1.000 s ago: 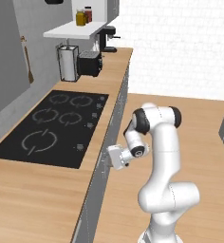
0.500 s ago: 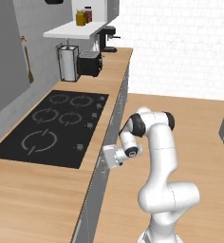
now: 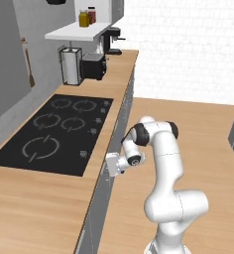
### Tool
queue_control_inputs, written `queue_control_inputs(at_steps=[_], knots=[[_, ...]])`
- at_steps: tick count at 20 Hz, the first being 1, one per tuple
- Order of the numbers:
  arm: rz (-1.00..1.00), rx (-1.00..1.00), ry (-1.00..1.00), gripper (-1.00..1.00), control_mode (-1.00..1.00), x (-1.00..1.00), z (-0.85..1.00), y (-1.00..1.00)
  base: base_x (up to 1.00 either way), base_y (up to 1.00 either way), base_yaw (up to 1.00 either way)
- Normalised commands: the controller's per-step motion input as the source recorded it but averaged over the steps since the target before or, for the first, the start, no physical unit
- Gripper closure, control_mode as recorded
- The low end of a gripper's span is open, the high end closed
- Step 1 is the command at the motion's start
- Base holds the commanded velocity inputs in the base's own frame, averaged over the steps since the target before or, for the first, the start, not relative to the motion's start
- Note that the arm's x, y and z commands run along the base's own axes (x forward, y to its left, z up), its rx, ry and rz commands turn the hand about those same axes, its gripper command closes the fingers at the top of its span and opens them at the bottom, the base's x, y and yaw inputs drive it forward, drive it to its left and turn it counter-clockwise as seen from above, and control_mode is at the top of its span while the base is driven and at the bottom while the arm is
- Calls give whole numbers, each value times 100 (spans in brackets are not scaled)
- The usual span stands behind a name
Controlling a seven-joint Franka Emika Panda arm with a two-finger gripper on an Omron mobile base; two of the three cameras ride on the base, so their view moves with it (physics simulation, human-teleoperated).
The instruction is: Take a straw from the drawer in front and place it inside the glass cup on the dining counter.
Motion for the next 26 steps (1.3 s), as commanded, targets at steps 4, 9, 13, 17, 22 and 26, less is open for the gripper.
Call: queue_control_inputs(at_steps=[4,9,13,17,22,26], knots=[[-1,-8,0,-100,-100,16,-41,33,0,0,0],[-14,-39,4,100,-100,0,-35,56,0,0,0],[-26,-42,1,100,-100,-4,-34,39,0,0,0],[-28,-37,0,100,-100,-4,-34,18,0,0,0],[-30,-33,0,100,-100,-19,-30,1,0,0,0],[-31,-34,2,100,-100,-35,-21,-13,0,0,0]])
